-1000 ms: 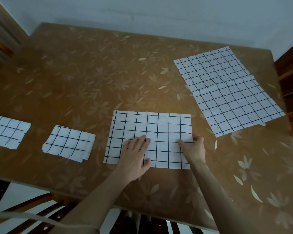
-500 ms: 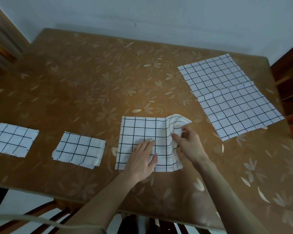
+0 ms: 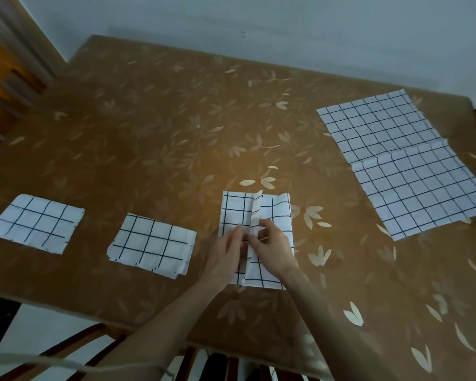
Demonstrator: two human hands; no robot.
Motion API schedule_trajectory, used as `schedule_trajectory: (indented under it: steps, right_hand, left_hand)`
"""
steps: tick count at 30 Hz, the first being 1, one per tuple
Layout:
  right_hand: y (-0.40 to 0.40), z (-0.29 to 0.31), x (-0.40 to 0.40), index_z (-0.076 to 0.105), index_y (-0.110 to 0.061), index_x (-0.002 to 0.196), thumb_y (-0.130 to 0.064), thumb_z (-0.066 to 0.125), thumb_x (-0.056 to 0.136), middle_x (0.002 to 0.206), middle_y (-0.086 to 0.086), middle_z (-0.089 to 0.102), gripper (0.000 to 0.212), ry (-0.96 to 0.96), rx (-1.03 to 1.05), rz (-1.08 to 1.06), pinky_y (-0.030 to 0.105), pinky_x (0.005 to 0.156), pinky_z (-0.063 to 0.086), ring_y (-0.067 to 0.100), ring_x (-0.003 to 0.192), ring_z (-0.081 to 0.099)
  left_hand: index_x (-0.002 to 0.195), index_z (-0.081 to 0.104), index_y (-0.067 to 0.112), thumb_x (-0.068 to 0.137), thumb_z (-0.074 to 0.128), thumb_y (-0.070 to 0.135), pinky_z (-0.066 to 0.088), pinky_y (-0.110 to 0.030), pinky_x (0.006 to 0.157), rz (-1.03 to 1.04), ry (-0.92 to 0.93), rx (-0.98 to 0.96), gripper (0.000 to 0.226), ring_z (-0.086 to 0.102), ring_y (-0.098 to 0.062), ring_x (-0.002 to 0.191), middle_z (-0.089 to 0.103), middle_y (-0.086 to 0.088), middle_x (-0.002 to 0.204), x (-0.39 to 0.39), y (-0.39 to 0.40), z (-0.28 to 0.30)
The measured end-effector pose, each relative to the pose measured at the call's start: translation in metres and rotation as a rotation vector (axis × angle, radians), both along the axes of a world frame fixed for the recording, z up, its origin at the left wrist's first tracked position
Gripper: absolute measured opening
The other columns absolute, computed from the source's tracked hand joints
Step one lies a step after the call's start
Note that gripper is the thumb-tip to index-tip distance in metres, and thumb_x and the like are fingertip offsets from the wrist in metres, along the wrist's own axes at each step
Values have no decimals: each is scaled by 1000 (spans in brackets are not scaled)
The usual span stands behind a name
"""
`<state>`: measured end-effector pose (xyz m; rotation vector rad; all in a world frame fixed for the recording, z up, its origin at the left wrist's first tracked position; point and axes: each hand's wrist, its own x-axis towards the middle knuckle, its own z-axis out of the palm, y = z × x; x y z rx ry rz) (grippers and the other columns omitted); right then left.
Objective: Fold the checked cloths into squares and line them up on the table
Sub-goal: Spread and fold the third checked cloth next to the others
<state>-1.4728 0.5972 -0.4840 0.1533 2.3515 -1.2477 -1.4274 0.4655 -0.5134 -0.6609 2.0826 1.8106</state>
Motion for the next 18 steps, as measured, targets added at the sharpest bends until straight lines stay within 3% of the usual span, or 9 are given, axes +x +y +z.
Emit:
schedule_trajectory:
  steps: [3, 7, 10, 12, 13, 15, 18]
  right_hand:
    - [-6, -3, 1, 57, -18, 136, -34, 59, 103, 95, -7, 71, 37, -18, -44, 21, 18, 72, 54, 10, 88, 69]
    - [2, 1, 6, 64, -22, 133, -28, 48, 108, 104, -8, 75, 31, 27, -243, -44, 27, 86, 59, 8, 99, 71]
    - [32, -4, 13, 67, -19, 125, -18, 50, 107, 110, -9, 71, 25, 447, -18, -101, 26, 80, 57, 7, 99, 67]
    - [53, -22, 14, 62, -20, 135, -23, 47, 108, 129, -4, 65, 31, 579, 200, 55, 37, 93, 57, 16, 118, 62]
    - [60, -30, 14, 54, -22, 145, -31, 42, 110, 145, -3, 56, 38, 527, 287, 168, 42, 106, 51, 19, 134, 53]
    - [66, -44, 15, 29, -28, 161, -48, 31, 110, 169, -6, 23, 55, 393, 445, 362, 42, 126, 26, 17, 158, 18]
    - [67, -53, 18, 3, -30, 165, -58, 21, 109, 172, -7, -7, 66, 389, 592, 501, 38, 127, 3, 14, 159, -12]
  left_hand:
    - [103, 71, 33, 97, 42, 69, 56, -36, 91, 47, 15, -11, 46, 70, -10, 96, 75, 7, 94, 0, -2, -1]
    - [101, 70, 29, 100, 62, 41, 57, -36, 82, 50, 84, -144, 14, 68, -15, 89, 72, 5, 91, 1, -2, -9]
    - [102, 68, 22, 99, 62, 21, 56, -29, 80, 114, 111, -176, 7, 67, -12, 90, 73, 4, 95, 2, -3, -11]
    - [108, 66, 22, 102, 59, 20, 56, -24, 83, 128, 138, -202, 10, 67, -5, 96, 72, 9, 103, 4, -3, -6]
    - [109, 65, 23, 102, 58, 22, 55, -22, 82, 111, 158, -259, 10, 66, -4, 97, 71, 11, 104, 5, -2, -4]
    - [108, 63, 24, 102, 59, 27, 51, -17, 73, 78, 182, -446, 8, 65, -3, 92, 69, 12, 100, 5, 0, -4]
    - [113, 60, 21, 101, 60, 26, 44, -17, 63, 74, 156, -668, 13, 61, -9, 84, 65, 8, 98, 4, 3, -7]
